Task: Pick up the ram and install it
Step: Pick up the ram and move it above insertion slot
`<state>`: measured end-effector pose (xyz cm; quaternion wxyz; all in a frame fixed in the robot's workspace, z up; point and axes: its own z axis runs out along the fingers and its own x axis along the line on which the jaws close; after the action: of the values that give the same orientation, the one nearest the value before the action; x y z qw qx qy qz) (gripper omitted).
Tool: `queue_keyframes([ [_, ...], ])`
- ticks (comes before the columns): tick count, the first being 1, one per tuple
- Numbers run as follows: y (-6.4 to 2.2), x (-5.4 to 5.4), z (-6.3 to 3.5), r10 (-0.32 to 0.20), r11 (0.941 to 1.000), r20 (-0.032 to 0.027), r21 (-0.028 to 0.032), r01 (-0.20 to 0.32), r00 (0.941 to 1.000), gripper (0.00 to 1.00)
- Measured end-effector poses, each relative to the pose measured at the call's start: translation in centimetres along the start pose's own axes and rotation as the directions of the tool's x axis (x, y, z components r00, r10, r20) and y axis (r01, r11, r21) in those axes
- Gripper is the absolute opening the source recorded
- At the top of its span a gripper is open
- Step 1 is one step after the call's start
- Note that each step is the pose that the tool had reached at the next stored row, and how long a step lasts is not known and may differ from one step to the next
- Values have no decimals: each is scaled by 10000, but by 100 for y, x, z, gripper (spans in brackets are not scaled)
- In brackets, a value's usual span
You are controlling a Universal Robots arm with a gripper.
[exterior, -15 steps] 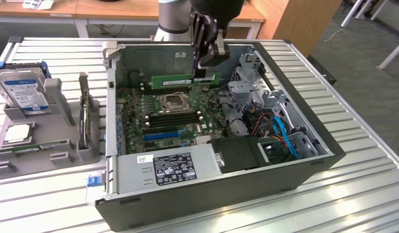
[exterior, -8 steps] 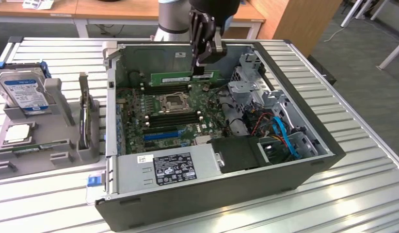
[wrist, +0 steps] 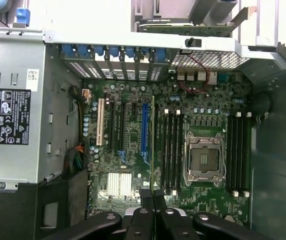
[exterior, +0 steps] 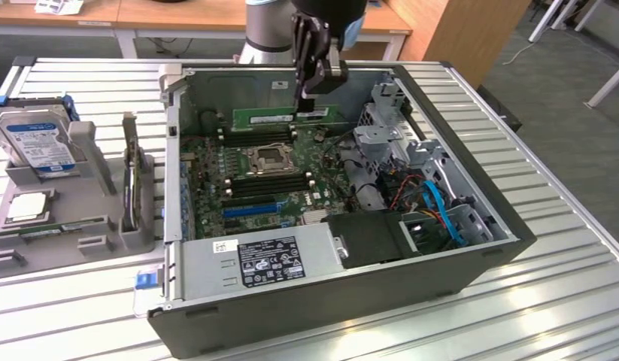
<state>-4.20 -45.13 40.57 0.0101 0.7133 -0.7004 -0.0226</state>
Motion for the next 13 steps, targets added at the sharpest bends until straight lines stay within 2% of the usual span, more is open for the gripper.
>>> queue_keyframes([
  [5,-2,-47,11,-1,10000,12,0,1,10000,11],
  [10,-1,-47,13,0,10000,11,0,0,10000,11],
  [13,-3,-47,50,0,10000,12,0,0,10000,11],
])
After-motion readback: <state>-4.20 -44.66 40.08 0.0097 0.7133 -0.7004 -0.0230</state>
